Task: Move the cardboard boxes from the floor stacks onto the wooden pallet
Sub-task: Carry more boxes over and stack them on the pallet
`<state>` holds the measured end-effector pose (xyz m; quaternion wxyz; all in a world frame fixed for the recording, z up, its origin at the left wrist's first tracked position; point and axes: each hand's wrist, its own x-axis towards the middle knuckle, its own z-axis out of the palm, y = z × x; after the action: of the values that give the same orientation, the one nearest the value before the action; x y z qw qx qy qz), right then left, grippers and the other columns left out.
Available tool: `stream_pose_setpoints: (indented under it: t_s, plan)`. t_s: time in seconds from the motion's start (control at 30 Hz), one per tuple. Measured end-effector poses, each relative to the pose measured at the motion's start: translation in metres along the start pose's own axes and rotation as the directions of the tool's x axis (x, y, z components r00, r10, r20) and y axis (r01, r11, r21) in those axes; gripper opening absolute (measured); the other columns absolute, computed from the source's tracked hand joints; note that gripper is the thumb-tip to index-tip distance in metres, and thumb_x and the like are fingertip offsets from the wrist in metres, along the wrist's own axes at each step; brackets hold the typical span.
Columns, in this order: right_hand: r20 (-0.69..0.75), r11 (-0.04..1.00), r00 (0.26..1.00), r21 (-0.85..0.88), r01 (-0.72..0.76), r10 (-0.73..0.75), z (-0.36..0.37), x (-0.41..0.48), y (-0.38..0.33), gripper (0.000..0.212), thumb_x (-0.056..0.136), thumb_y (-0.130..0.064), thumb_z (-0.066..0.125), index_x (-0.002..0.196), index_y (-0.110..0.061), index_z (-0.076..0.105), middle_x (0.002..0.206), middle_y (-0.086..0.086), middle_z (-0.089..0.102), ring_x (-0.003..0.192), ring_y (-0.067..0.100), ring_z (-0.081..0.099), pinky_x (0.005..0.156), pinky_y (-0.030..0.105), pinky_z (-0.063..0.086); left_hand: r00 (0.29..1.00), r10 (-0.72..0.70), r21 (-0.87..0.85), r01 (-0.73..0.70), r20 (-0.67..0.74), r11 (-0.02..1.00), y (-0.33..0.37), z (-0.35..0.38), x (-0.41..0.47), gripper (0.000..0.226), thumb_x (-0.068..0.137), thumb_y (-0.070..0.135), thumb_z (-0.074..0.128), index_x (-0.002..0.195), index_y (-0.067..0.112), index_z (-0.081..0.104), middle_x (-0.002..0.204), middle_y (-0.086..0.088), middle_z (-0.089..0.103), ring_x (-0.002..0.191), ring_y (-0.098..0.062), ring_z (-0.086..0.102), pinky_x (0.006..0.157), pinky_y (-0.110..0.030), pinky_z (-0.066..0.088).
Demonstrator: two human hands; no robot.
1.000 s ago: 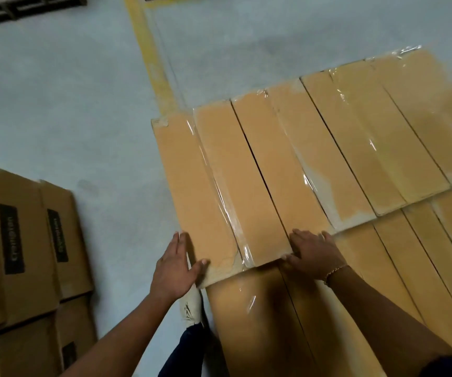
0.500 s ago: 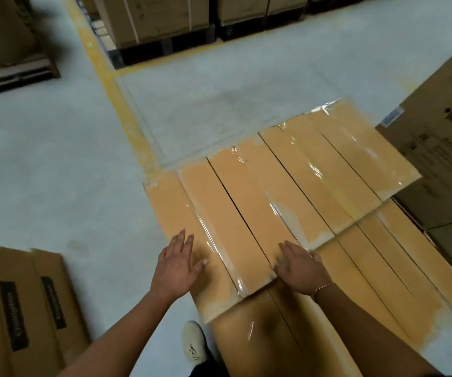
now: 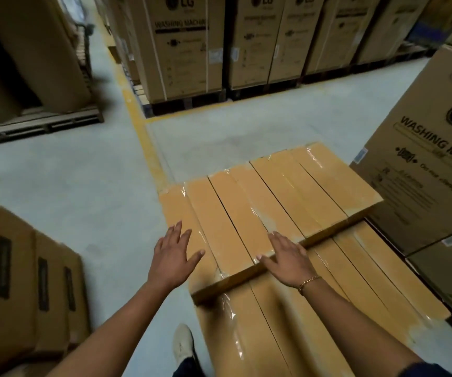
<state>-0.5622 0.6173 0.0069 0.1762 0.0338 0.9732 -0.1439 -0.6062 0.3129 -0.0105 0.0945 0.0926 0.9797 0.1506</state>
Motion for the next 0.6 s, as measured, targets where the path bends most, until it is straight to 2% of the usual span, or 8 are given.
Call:
stream_pose_setpoints:
  t_s: [0.27,0.47,0.6]
  plan:
    - [-0.060,0.972,0.970,-0.018,0.235,-0.236,-0.006,-0.099,-0.040,0.079,0.099,-0.068,0.036,0.162,-0.024,0.017,0.170,-0.004,0.012,0.155,0.017,0.015,0.123,0.044,0.013,0.976,-0.169,-0.119,0.153,-0.140,0.981,0.001,-0.018,-0.158,0.070,0.100,0.063,0.041,0.157,0.024,0.033,0.171,-0.002,0.009,0.157,-0.023,0.006,0.125,-0.047,0.014]
    - [-0.034,0.944,0.943,-0.004,0.331,-0.331,0.001,-0.138,-0.096,0.078,0.099,-0.067,0.038,0.162,-0.024,0.018,0.170,-0.004,0.014,0.155,0.018,0.017,0.123,0.045,0.016,0.927,-0.304,-0.175,0.269,-0.219,0.947,-0.041,-0.033,-0.246,0.068,0.100,0.062,0.043,0.156,0.023,0.036,0.170,-0.001,0.013,0.157,-0.023,0.009,0.125,-0.047,0.014]
    - [-0.004,0.925,0.925,0.010,0.381,-0.381,0.016,-0.156,-0.142,0.078,0.099,-0.066,0.039,0.162,-0.025,0.018,0.170,-0.003,0.014,0.155,0.018,0.016,0.123,0.046,0.016,0.885,-0.378,-0.215,0.326,-0.274,0.920,-0.079,-0.042,-0.301,0.067,0.098,0.061,0.049,0.153,0.021,0.043,0.169,-0.003,0.020,0.156,-0.023,0.014,0.124,-0.050,0.019]
